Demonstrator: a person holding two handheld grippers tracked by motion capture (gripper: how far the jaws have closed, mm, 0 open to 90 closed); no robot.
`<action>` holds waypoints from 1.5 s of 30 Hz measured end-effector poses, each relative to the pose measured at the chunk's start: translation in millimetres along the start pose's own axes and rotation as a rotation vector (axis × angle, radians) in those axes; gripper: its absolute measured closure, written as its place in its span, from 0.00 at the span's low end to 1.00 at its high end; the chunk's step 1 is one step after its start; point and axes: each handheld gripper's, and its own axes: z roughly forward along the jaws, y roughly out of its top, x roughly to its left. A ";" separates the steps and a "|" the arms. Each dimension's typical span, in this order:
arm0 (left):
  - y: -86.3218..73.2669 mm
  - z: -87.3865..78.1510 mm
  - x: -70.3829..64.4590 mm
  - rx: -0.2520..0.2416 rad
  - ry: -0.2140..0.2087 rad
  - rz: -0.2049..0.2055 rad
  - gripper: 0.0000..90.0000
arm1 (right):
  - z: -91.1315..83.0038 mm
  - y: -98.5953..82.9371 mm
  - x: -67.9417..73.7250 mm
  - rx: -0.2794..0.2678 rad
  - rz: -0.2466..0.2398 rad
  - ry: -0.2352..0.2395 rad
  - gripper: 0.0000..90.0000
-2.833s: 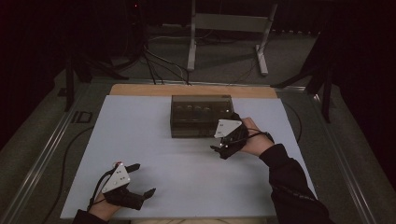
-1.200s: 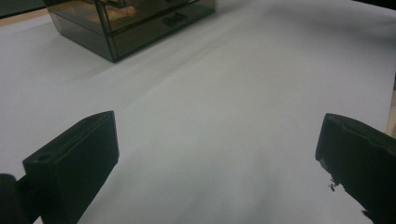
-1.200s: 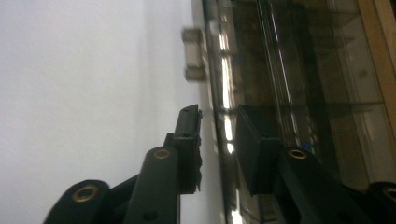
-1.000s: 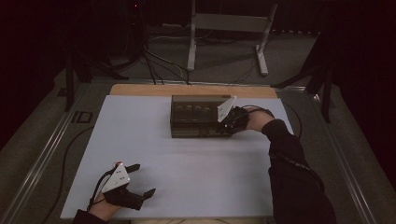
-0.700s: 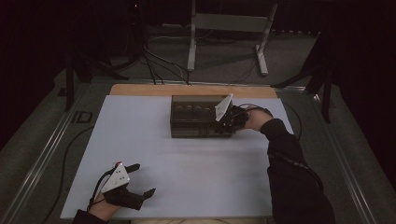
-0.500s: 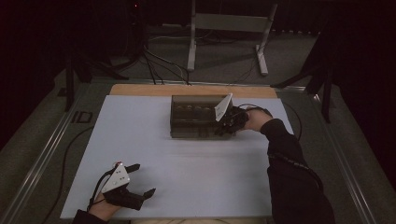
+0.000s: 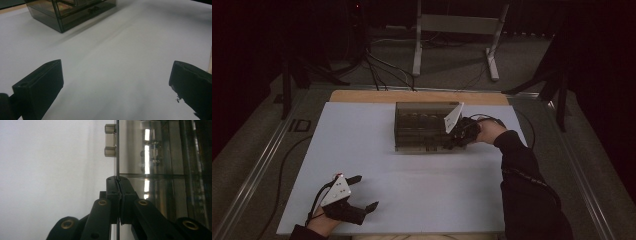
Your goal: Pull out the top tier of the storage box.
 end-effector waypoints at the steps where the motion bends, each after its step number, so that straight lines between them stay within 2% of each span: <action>1: 0.0 0.1 0.1 0.002 0.000 0.000 0.00 | 0.1 0.0 1.2 0.000 0.003 0.001 0.99; 11: -0.1 0.2 0.1 0.004 0.001 0.001 0.00 | 0.7 -3.1 10.6 -0.021 -0.003 0.000 0.99; 27: 0.0 0.5 -0.1 0.005 0.001 0.002 0.00 | 4.0 -5.6 12.7 -0.018 -0.008 -0.013 0.98; 35: -0.1 0.5 -0.2 0.005 0.001 0.002 0.00 | 4.1 -6.3 12.2 -0.021 0.018 -0.010 0.97; 39: 0.0 0.5 -0.2 0.004 0.001 0.002 0.00 | 2.3 -7.6 12.2 -0.022 0.043 -0.039 0.87; 41: -0.1 0.4 0.0 0.005 0.000 0.001 0.00 | -0.5 -8.8 11.8 -0.027 0.075 -0.055 0.82; 43: -0.1 0.4 0.2 0.005 0.000 0.000 0.00 | -4.6 -10.1 12.3 -0.041 0.079 -0.063 0.75; 45: 0.0 0.5 0.2 0.005 0.000 0.000 0.00 | -8.3 -10.2 14.3 -0.047 0.073 -0.092 0.72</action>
